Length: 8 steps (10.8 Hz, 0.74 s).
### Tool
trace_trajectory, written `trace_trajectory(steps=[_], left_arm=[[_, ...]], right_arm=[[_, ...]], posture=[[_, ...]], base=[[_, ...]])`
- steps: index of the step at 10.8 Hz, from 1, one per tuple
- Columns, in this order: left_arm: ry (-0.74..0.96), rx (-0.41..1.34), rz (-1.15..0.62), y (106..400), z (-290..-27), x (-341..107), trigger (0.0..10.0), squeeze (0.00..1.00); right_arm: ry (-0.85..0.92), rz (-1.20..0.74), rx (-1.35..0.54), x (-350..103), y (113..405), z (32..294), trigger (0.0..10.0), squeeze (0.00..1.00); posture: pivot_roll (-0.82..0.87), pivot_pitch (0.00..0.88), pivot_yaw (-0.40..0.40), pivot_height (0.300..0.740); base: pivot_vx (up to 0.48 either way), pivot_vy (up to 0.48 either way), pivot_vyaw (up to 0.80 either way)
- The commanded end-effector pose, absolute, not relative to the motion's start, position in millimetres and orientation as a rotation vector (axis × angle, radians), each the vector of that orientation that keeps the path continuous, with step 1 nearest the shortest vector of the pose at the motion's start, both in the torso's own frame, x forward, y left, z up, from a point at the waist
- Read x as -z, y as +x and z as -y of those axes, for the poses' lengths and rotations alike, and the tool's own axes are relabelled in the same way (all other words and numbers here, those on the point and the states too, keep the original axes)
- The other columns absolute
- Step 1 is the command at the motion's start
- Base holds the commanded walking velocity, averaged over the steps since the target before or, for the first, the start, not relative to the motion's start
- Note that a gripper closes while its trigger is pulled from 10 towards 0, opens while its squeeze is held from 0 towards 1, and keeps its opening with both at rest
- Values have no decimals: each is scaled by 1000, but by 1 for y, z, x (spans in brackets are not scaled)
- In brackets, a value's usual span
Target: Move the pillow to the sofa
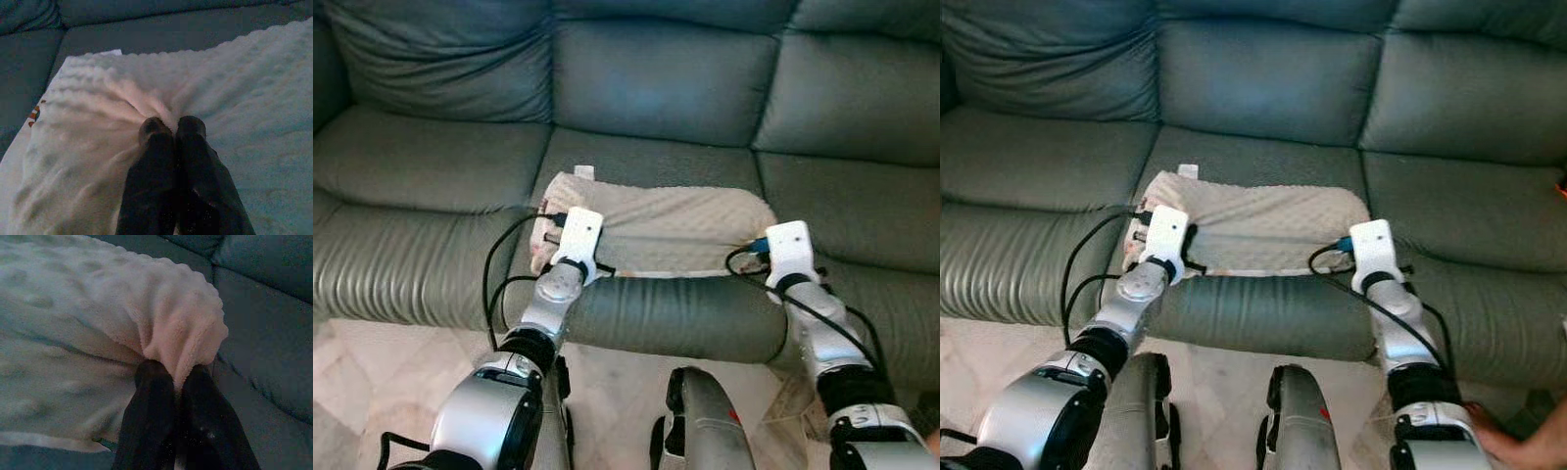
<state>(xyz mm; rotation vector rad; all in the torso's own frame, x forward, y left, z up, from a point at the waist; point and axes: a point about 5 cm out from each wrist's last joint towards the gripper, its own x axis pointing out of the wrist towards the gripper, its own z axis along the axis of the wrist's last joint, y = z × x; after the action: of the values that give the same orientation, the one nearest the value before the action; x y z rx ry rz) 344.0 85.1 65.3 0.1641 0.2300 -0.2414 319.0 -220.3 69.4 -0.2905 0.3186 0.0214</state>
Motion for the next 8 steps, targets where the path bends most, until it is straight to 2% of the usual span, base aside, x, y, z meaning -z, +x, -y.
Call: trace_trajectory(steps=[1, 2, 3, 4, 8], left_arm=[[160, 227, -253, 341, -87, -59, 10000, 0], [137, 262, -279, 336, -80, -54, 10000, 0], [65, 287, -281, 334, -75, -53, 10000, 0], [57, 298, -289, 334, -72, -53, 10000, 1000], [61, 307, -294, 333, -71, -53, 10000, 1000]], right_arm=[[-292, -347, 11, -62, 312, 230, 10000, 0], [-278, -353, 10, -60, 309, 229, 10000, 0], [-275, -353, 10, -59, 308, 229, 10000, 1000], [-273, -355, 12, -58, 308, 230, 10000, 1000], [-272, -354, 27, -59, 309, 231, 10000, 1000]], posture=[[-44, 165, -44, 627], [-46, 165, -44, 627], [-52, 164, -43, 627], [-52, 164, -43, 627], [-46, 164, -44, 627]], base=[[0, 0, 0], [0, 0, 0], [0, 0, 0], [0, 0, 0], [0, 0, 0]])
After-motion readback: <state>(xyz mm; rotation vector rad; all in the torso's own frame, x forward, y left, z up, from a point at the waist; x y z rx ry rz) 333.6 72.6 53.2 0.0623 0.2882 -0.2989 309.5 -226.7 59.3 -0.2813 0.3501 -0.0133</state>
